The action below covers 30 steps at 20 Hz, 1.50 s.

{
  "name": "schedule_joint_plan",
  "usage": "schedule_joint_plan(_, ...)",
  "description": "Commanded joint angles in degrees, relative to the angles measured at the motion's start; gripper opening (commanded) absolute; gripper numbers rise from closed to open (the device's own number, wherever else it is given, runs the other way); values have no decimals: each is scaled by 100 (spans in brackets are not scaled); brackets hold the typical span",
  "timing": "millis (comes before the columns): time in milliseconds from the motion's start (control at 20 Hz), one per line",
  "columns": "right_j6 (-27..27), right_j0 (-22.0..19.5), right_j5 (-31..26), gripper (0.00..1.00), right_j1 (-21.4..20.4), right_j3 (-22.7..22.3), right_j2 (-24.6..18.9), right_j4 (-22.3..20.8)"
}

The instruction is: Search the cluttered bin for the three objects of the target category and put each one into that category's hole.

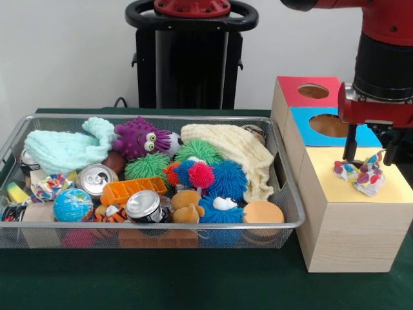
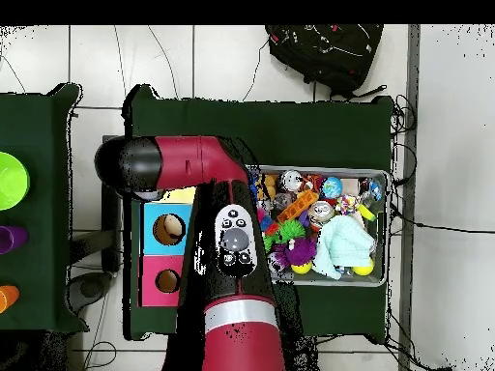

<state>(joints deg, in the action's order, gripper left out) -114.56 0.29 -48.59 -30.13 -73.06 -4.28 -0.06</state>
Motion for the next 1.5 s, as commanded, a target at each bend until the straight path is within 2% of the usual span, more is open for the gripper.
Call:
schedule_joint_plan(50, -367, -51, -353, 100, 7, -80, -271, 60)
schedule_joint_plan(150, -471, 16, -836, 100, -110, 75, -166, 63)
schedule_joint_plan(300, -469, -42, -466, 100, -124, -277, -250, 138)
schedule_joint_plan(450, -364, -36, -209, 100, -96, -401, -196, -15)
schedule_joint_plan(500, -225, -60, -190, 0, -136, -451, -201, -90)
schedule_joint_plan(650, -543, 95, 180, 0, -250, -597, 53, -226)
schedule_joint_plan(750, -372, 93, 107, 0, -199, -552, -1, -277)
schedule_joint_plan(1050, -589, 145, 802, 0, -91, -983, 47, -333)
schedule_joint_plan(1250, -513, 127, 1210, 0, 29, -1083, 131, -515)
schedule_joint_plan(1500, -312, 54, 1343, 0, -29, -1293, 210, -668)
